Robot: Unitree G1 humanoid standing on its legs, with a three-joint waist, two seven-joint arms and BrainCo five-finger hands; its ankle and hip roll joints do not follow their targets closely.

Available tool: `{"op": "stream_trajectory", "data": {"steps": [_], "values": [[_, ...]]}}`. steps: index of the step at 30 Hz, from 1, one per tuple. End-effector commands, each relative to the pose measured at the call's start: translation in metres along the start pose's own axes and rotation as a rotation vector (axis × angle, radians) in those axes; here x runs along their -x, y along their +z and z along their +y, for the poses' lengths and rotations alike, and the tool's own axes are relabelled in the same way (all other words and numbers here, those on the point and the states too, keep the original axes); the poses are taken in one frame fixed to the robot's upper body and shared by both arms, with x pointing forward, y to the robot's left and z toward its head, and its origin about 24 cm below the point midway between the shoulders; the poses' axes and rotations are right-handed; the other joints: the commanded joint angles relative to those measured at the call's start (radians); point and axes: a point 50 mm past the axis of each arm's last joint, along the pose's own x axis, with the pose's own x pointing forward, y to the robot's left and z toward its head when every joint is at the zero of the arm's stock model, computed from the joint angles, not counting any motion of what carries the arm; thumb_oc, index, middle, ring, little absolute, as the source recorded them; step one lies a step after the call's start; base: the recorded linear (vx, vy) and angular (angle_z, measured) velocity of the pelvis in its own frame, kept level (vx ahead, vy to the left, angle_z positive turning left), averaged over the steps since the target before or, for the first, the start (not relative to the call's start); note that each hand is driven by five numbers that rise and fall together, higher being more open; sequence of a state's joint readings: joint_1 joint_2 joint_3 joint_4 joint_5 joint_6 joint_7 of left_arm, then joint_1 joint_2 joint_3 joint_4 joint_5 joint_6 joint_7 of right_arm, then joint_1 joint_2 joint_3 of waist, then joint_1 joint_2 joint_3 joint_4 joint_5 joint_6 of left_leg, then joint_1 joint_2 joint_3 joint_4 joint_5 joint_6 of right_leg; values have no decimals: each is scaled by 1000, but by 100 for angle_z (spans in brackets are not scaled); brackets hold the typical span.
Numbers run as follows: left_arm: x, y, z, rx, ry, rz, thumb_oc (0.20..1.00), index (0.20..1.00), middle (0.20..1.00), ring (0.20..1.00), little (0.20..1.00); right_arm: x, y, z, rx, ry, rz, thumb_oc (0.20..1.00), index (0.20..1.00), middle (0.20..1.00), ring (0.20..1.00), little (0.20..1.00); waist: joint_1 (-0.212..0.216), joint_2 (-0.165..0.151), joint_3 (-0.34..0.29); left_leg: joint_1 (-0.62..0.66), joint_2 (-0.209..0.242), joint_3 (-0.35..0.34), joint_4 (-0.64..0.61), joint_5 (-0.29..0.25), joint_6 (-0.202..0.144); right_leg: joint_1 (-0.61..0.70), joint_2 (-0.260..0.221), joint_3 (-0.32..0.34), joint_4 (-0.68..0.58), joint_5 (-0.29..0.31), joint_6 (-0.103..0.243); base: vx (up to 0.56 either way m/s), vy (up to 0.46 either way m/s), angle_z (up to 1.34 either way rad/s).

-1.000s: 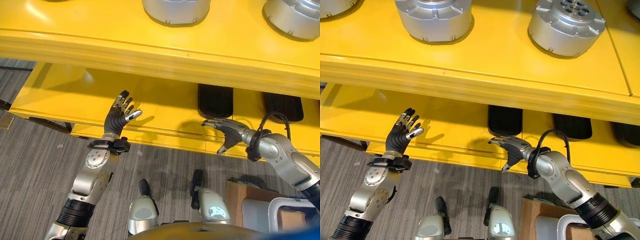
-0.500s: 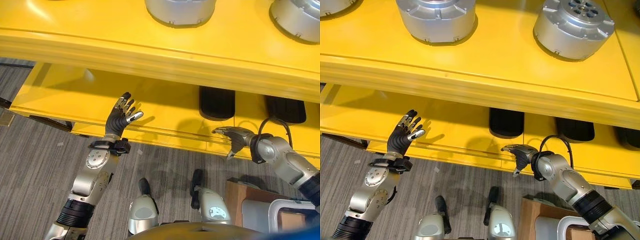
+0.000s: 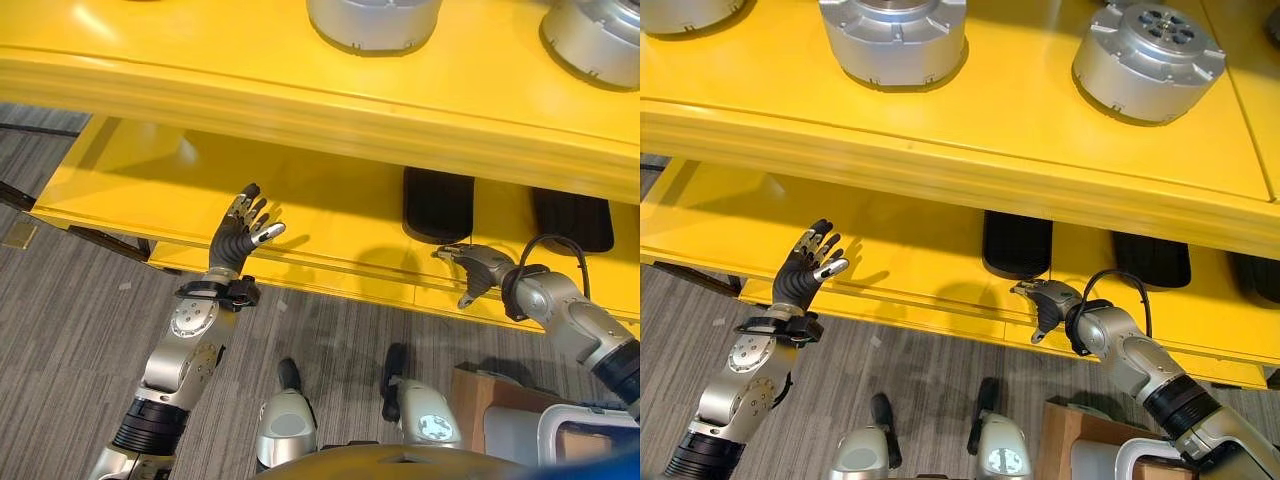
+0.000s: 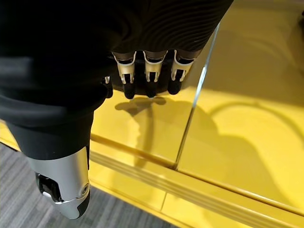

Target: Move parts from the plastic box to the shelf.

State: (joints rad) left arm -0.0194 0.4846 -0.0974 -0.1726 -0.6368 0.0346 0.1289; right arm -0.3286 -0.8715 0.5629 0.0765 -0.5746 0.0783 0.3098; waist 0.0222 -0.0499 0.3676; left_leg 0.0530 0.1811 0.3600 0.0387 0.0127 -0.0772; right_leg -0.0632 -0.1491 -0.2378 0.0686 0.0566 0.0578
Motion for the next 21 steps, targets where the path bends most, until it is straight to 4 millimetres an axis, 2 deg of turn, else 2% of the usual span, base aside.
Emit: {"op": "stream_trajectory", "data": {"steps": [1,9,21], "values": [[3,10,5,-47,-7,-52,1000,1000,1000,1000,1000,-7,11,-14,62,-55,-42,1000,1000,1000,1000,1000,17,-28,-47,-38,38,-28,127,-104,-2,25,-54,7,58,-93,78,0,0,0],[1,7,2,-39,-21,-41,1000,1000,1000,1000,1000,-14,10,-14,41,-88,-23,1000,1000,1000,1000,1000,23,-26,-50,-36,35,-31,133,-108,1,28,-57,4,64,-94,77,0,0,0],[2,2,1,-38,-29,-6,1000,1000,1000,1000,1000,-15,9,-19,11,-134,-13,1000,1000,1000,1000,1000,24,-19,-63,-27,33,-29,130,-109,2,35,-60,0,64,-95,77,0,0,0]]}}
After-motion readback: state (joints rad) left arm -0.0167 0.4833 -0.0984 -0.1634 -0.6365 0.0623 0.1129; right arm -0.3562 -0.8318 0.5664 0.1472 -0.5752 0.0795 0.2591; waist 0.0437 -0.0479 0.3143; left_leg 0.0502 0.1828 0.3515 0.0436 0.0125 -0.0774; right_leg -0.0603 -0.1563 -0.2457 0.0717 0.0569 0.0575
